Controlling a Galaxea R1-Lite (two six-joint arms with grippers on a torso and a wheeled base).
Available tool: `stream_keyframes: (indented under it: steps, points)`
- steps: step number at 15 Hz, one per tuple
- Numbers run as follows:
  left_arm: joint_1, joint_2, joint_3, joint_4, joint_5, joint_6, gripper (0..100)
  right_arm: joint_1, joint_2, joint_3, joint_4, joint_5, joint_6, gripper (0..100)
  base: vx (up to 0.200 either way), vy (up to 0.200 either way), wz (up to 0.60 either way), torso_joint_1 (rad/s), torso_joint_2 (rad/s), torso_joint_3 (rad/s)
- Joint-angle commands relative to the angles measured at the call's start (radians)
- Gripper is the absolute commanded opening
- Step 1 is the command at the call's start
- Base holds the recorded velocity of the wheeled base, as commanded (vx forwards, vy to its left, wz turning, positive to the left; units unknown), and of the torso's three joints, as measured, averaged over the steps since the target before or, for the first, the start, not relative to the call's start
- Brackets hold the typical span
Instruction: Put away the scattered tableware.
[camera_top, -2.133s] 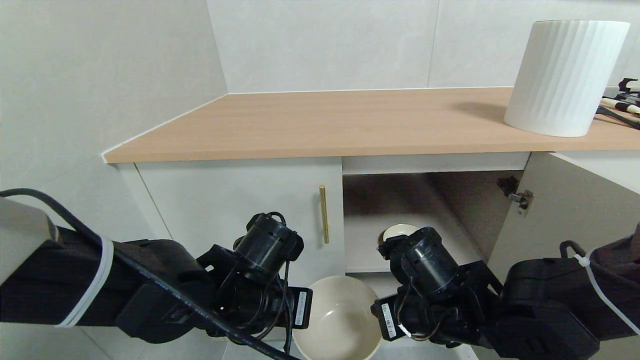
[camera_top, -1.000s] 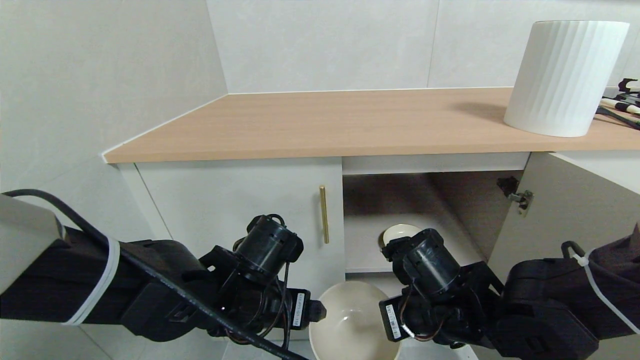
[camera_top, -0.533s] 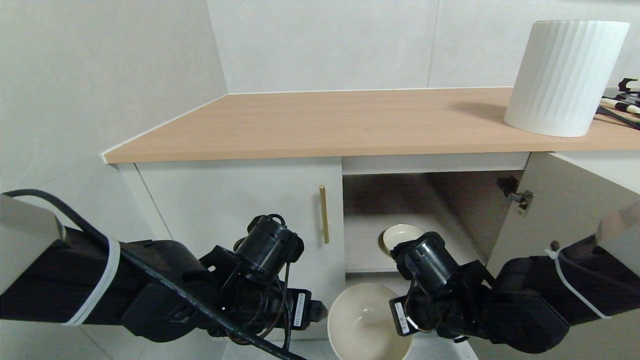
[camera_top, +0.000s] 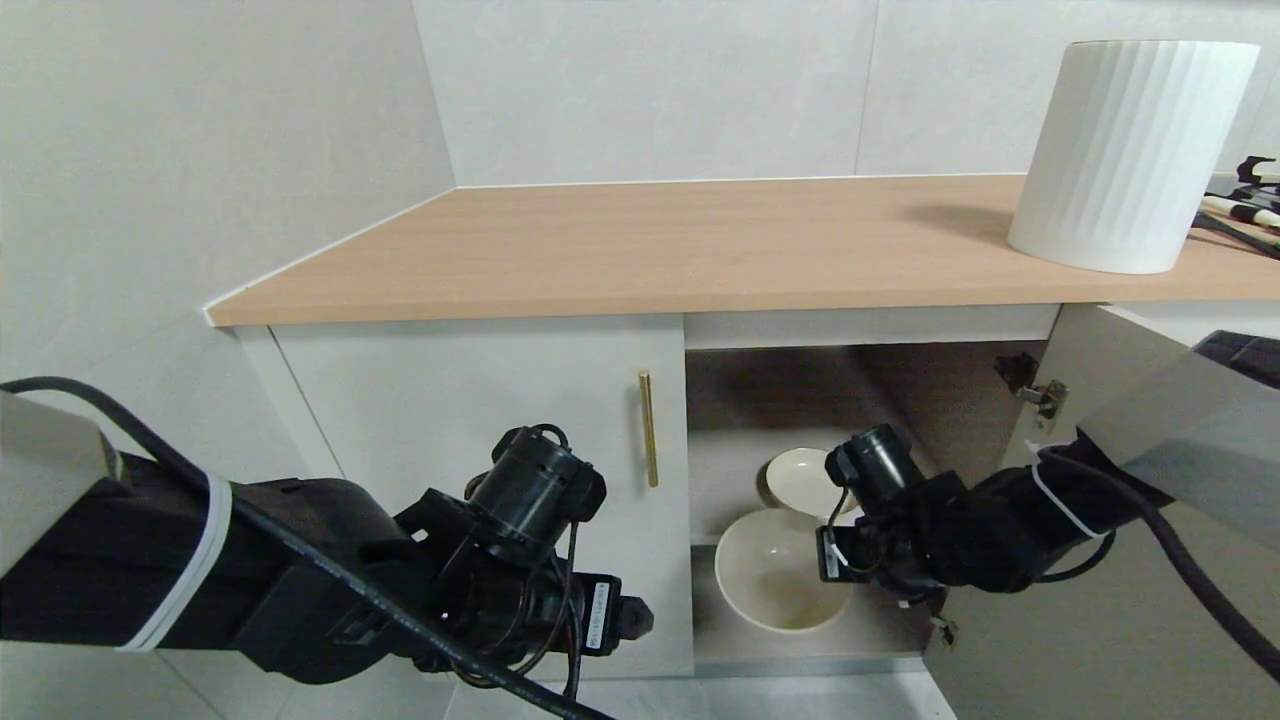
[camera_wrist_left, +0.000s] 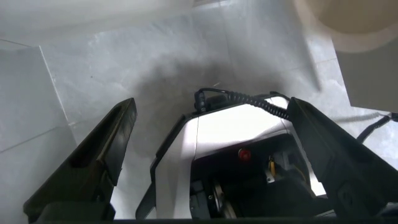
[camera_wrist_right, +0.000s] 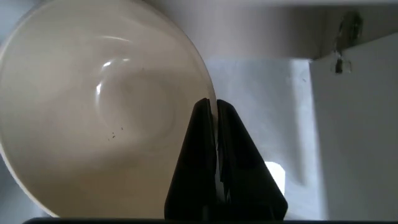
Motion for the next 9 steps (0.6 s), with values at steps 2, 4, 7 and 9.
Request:
stream_keyframes:
  steps: [2, 4, 7, 9]
  points:
    - [0.000, 0.000, 0.000, -0.001, 0.002, -0.001, 100, -0.064, 0.070, -0.065, -0.045, -0.002, 0.061, 0, 0.000, 0.000, 0.00, 0.000, 0.00, 0.000]
    - [0.000, 0.000, 0.000, 0.001, 0.002, -0.001, 100, -0.076, 0.082, -0.078, -0.066, -0.008, 0.084, 0, 0.000, 0.000, 0.00, 0.000, 0.00, 0.000]
    - [0.000, 0.000, 0.000, -0.001, 0.002, -0.001, 100, -0.130, 0.108, -0.116, -0.163, -0.022, 0.139, 0, 0.000, 0.000, 0.00, 0.000, 0.00, 0.000]
    - [0.000, 0.000, 0.000, -0.001, 0.002, -0.001, 100, -0.139, 0.119, -0.151, -0.169, -0.022, 0.204, 0, 0.000, 0.000, 0.00, 0.000, 0.00, 0.000]
